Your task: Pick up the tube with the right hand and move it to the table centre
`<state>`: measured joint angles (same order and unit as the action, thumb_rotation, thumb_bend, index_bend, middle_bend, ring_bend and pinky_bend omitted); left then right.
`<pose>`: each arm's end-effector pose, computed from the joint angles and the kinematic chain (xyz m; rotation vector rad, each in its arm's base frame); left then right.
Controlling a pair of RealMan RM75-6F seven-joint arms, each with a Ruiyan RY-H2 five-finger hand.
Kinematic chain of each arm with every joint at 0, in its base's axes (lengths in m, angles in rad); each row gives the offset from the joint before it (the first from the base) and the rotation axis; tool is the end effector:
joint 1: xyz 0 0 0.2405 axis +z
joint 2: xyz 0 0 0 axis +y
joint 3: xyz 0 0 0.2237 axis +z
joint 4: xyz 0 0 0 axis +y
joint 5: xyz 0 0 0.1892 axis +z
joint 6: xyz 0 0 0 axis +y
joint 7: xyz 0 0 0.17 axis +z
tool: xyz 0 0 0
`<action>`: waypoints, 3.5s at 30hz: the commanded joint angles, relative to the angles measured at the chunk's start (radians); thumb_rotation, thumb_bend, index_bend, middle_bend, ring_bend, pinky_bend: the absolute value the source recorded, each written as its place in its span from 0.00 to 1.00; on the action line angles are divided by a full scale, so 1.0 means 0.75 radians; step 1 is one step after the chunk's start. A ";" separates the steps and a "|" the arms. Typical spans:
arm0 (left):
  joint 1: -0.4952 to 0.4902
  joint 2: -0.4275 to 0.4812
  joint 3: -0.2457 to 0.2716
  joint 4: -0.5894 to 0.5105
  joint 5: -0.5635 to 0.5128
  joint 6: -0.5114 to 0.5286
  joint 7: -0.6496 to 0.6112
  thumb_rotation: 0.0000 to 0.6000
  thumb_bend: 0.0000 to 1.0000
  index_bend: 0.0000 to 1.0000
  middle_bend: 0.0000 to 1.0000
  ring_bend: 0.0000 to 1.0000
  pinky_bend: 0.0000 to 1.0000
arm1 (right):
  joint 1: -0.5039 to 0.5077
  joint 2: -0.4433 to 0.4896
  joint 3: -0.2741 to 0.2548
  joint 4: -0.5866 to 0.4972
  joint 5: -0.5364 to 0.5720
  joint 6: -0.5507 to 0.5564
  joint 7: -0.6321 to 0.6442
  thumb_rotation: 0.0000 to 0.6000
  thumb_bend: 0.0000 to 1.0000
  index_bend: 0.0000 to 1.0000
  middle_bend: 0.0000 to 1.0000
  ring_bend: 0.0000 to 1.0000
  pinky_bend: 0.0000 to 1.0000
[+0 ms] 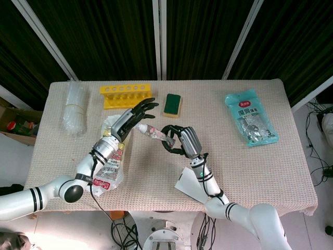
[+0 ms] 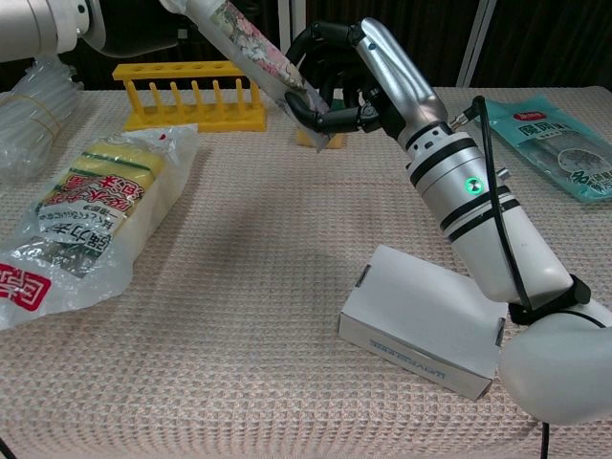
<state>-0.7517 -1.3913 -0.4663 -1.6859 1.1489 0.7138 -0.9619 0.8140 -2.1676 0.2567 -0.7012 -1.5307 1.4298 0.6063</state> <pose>-0.0381 0.3572 0.0450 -1.2071 -2.3175 -1.7295 -0.0464 -0.3350 -0.0497 1.4639 -1.1606 1.9385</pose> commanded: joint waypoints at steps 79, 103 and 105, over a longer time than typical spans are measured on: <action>-0.089 -0.356 0.246 0.354 0.317 0.573 1.049 0.05 0.00 0.16 0.19 0.09 0.19 | 0.000 0.047 0.098 -0.347 0.118 -0.176 -0.118 1.00 0.46 1.00 0.95 0.85 0.91; -0.081 -0.290 0.215 0.333 0.273 0.549 0.972 0.00 0.00 0.17 0.18 0.09 0.18 | -0.032 0.094 0.091 -0.394 0.134 -0.204 -0.129 1.00 0.46 1.00 0.96 0.85 0.91; -0.060 -0.260 0.189 0.329 0.247 0.571 0.954 0.00 0.00 0.17 0.18 0.09 0.18 | -0.051 0.115 0.073 -0.383 0.128 -0.202 -0.123 1.00 0.46 1.00 0.96 0.85 0.91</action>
<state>-0.8079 -1.6000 -0.3117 -1.4347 1.3470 1.1307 -0.2355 0.7819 -2.0879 0.3176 -0.9929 -1.4321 1.2770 0.5110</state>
